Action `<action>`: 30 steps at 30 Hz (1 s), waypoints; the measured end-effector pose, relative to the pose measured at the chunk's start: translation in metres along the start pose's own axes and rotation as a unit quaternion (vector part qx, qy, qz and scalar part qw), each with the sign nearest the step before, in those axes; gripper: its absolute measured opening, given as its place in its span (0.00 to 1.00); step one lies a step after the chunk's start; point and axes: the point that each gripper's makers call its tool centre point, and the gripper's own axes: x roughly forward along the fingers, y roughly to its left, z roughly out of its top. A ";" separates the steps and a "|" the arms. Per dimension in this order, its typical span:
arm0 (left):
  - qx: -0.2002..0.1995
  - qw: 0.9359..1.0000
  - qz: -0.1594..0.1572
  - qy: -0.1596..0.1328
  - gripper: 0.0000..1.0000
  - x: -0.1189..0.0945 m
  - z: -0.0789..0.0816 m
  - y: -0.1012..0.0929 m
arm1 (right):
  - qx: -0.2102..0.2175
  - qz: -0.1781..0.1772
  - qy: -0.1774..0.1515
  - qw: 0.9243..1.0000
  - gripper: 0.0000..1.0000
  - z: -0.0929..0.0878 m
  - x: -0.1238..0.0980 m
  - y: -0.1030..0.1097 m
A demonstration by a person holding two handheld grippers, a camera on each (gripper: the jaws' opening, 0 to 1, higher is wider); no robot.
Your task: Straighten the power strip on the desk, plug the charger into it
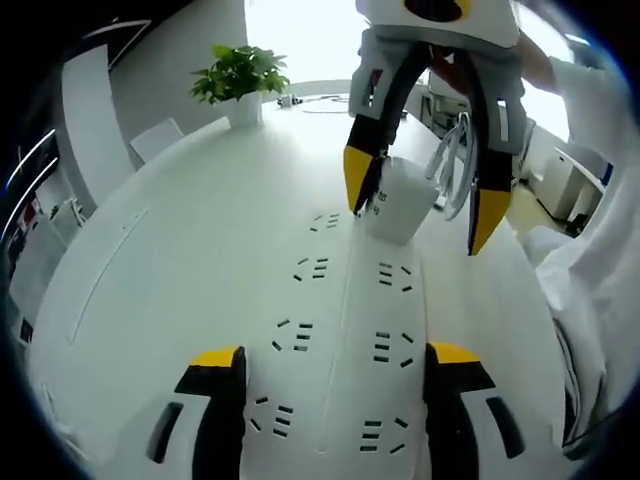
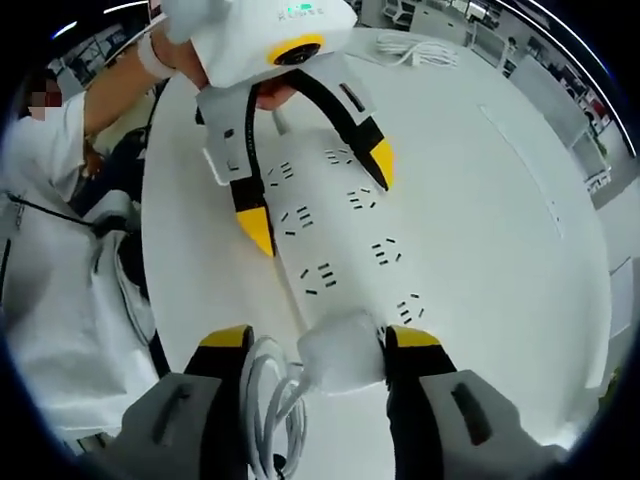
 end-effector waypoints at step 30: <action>-0.035 0.999 0.028 0.002 0.96 -0.044 -0.012 -0.021 | 0.005 -0.025 -0.153 0.988 0.73 0.005 -0.038 0.023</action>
